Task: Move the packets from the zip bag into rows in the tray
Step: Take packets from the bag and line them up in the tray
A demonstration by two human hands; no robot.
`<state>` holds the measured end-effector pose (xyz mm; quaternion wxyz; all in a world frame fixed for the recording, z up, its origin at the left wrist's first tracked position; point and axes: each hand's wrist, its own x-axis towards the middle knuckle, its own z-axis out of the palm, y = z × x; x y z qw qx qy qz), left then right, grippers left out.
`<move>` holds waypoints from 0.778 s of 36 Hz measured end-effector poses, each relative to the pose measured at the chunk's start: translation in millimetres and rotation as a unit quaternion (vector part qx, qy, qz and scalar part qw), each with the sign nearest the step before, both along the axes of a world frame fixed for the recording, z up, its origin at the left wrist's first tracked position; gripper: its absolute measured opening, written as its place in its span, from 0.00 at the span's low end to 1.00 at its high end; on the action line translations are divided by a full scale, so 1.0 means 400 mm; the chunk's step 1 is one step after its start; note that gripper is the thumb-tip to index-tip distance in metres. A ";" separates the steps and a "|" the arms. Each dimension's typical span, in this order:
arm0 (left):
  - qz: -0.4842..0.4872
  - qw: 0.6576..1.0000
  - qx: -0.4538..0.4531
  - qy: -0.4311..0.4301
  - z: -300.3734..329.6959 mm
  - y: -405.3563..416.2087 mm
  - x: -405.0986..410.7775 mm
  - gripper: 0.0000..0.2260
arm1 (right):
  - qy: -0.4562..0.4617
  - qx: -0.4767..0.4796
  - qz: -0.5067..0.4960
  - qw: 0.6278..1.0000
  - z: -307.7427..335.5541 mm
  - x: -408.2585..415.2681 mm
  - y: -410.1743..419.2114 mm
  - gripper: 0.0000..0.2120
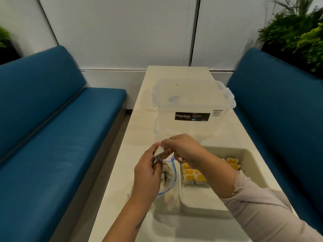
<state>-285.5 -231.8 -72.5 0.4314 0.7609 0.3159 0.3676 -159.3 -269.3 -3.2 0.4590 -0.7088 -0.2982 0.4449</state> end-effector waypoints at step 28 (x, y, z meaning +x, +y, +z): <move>-0.124 0.867 -0.457 -0.153 0.011 -0.052 0.080 0.12 | -0.238 0.024 -0.008 0.971 -0.012 0.110 -0.094 0.07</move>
